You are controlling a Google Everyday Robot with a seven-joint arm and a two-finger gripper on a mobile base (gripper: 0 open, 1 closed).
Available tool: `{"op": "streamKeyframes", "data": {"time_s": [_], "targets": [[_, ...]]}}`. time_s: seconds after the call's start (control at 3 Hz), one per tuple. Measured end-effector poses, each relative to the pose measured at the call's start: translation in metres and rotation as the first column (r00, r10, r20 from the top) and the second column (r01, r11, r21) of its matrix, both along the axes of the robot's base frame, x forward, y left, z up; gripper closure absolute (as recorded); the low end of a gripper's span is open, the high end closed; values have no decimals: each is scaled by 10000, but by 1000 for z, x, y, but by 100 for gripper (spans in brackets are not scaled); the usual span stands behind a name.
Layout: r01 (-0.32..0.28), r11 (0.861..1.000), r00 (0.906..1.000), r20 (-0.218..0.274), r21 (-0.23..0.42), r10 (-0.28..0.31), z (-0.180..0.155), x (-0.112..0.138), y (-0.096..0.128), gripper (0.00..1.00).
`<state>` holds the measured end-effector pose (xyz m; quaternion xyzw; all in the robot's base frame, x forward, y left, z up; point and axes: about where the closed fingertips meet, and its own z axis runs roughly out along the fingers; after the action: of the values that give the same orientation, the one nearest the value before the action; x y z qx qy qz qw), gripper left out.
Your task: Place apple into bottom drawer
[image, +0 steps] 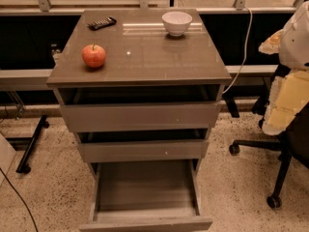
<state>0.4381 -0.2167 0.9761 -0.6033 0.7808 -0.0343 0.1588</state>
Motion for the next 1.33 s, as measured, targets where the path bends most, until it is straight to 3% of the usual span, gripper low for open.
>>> {"op": "streamKeyframes", "data": {"time_s": [0.33,0.67,1.0,1.33], "targets": [[1,10000,10000,22,5,-1,0,0,0,0],[2,9998,9998,208,212,-6,1,7,15,0],[15,9957,9988,489,927,-61,-2,24,50,0],[42,9890,9980,624,1478,-136,-5,37,70,0]]}}
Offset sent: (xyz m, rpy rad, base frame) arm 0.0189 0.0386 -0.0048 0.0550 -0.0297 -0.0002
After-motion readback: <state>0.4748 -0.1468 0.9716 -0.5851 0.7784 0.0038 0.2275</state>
